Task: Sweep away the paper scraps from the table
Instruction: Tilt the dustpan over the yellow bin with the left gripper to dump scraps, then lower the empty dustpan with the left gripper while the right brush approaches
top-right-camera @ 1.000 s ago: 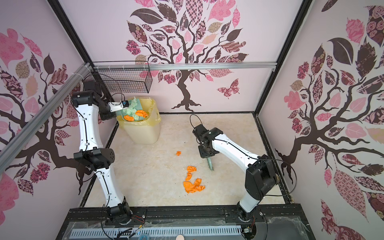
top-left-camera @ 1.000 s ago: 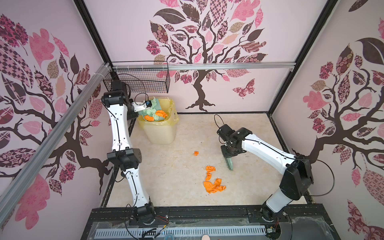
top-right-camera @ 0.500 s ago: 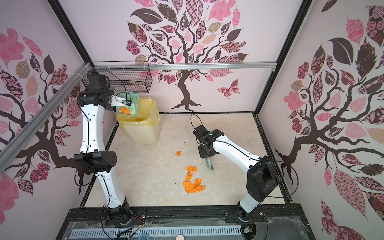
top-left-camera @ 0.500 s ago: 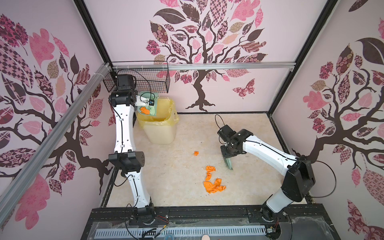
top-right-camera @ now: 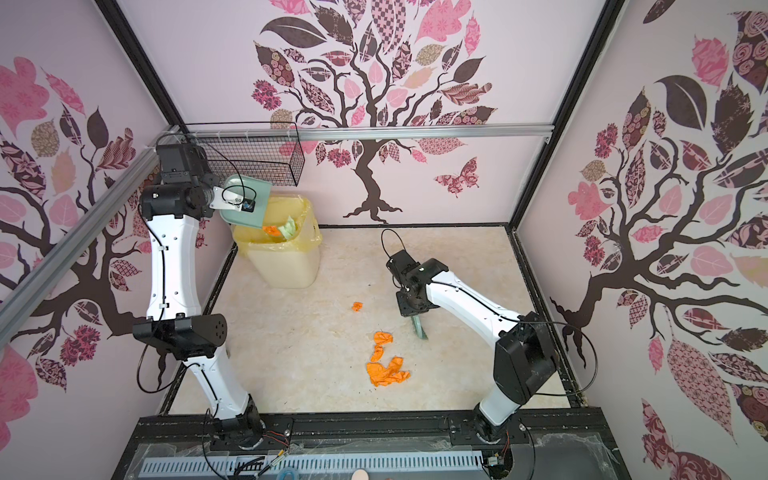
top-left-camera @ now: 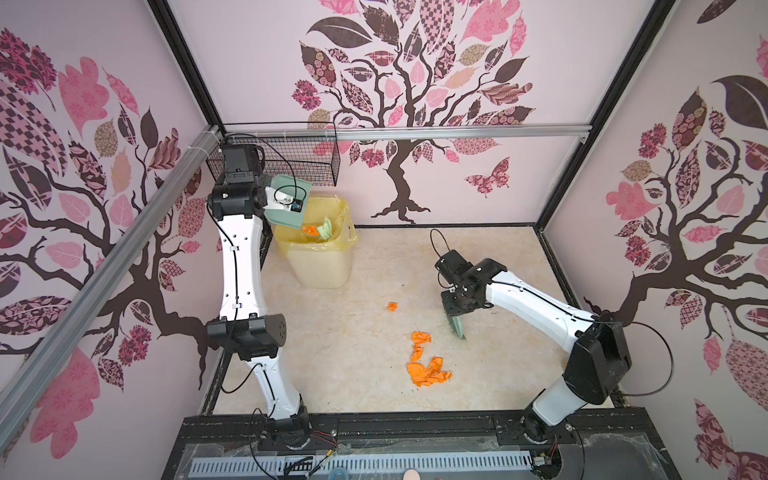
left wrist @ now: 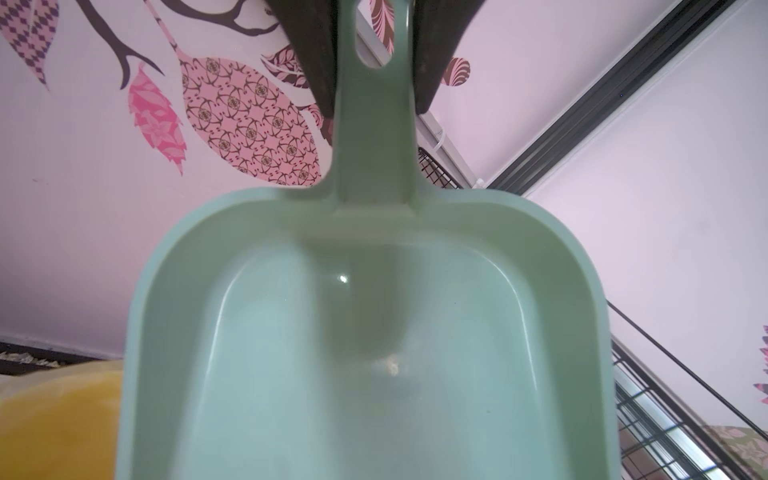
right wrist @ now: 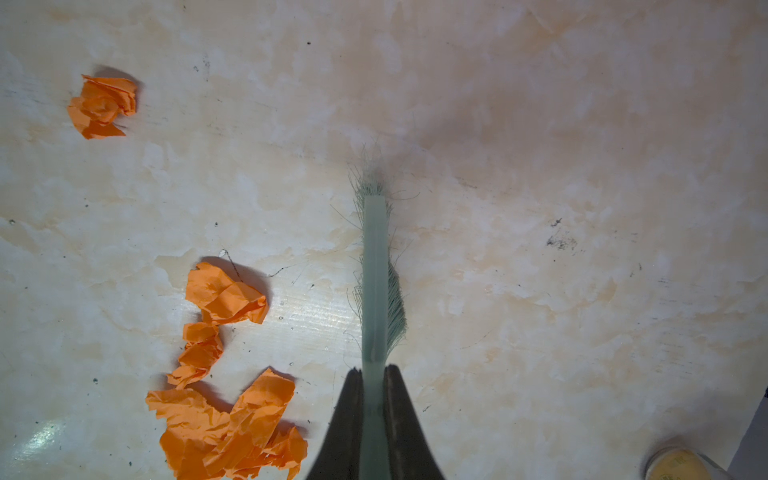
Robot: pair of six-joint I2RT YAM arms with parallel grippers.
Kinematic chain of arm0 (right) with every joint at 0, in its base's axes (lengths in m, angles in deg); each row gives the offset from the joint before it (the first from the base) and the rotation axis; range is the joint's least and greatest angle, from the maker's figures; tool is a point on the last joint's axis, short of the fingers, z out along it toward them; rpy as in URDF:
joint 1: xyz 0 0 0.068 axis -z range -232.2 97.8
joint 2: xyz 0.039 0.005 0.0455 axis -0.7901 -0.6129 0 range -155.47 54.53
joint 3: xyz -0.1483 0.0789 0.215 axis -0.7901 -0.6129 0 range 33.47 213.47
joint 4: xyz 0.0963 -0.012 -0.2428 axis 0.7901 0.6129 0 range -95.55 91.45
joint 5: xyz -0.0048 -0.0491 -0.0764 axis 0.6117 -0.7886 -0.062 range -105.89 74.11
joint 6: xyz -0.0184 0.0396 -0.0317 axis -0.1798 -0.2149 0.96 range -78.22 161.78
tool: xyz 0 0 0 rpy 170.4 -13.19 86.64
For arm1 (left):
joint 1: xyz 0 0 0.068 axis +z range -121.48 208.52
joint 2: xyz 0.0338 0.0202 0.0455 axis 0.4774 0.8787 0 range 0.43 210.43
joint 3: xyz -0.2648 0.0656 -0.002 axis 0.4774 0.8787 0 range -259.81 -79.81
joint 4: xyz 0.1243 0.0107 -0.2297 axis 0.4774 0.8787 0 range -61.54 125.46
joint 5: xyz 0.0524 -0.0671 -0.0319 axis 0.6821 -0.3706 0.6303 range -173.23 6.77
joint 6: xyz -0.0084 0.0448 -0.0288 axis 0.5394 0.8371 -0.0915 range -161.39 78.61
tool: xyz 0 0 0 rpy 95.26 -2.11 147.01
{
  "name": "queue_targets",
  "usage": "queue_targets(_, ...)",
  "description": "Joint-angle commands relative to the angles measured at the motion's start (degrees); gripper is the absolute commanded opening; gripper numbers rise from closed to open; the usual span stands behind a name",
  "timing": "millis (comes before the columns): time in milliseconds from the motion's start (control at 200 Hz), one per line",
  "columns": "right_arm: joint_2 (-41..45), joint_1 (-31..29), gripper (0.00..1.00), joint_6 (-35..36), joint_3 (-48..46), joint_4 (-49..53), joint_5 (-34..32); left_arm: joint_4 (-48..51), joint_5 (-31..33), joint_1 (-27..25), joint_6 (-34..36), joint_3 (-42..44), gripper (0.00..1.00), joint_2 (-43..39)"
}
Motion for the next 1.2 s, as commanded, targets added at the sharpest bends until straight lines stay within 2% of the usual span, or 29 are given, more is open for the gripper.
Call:
queue_targets(0, 0.73, 0.39, 0.00, -0.06, -1.59, 0.96, 0.29, -1.23, 0.15, -0.49, 1.06, 1.94, 0.00, -1.51)
queue_targets(125, 1.12, 0.38, 0.00, 0.10, -1.54, 1.14, 0.01, 0.31, -0.64, -0.57, -0.58, 0.93, 0.00, -1.76)
queue_targets(295, 1.22, 0.40, 0.00, 0.22, -1.01, 1.58, -0.33, 11.82, -5.59, -0.48, -8.22, -12.34, 0.00, 1.13)
queue_targets(480, 1.04, 0.41, 0.00, 1.02, 0.48, 2.28, -1.29, 11.61, -12.14, -0.27, -15.22, -4.71, 0.00, -8.21)
queue_targets(660, 0.02, 0.37, 0.00, 5.70, 3.52, 2.78, -4.45, 20.44, -20.21, -0.35, -24.21, -4.16, 0.00, -15.77)
queue_targets(735, -1.22, 0.37, 0.00, 7.04, 6.55, 3.89, -5.32, 23.16, -23.26, -0.79, -27.66, 3.53, 0.00, -21.27)
queue_targets(860, -4.73, 0.39, 0.00, 6.61, 15.60, 6.48, -3.72, 20.37, -27.40, -1.05, -31.88, 26.01, 0.00, -33.51)
queue_targets(955, -6.62, 0.43, 0.00, 4.55, 21.82, 4.52, 3.32, 15.90, -28.75, -1.17, -34.27, 45.03, 0.00, -42.68)
queue_targets(1045, -7.99, 0.38, 0.00, 0.02, 24.87, -1.31, 11.64, 12.15, -29.51, -1.36, -36.45, 59.65, 0.00, -49.26)
queue_targets(1195, -10.55, 0.37, 0.00, -10.70, 25.01, -14.64, 22.55, 7.50, -31.39, -1.46, -40.45, 74.06, 0.00, -55.04)
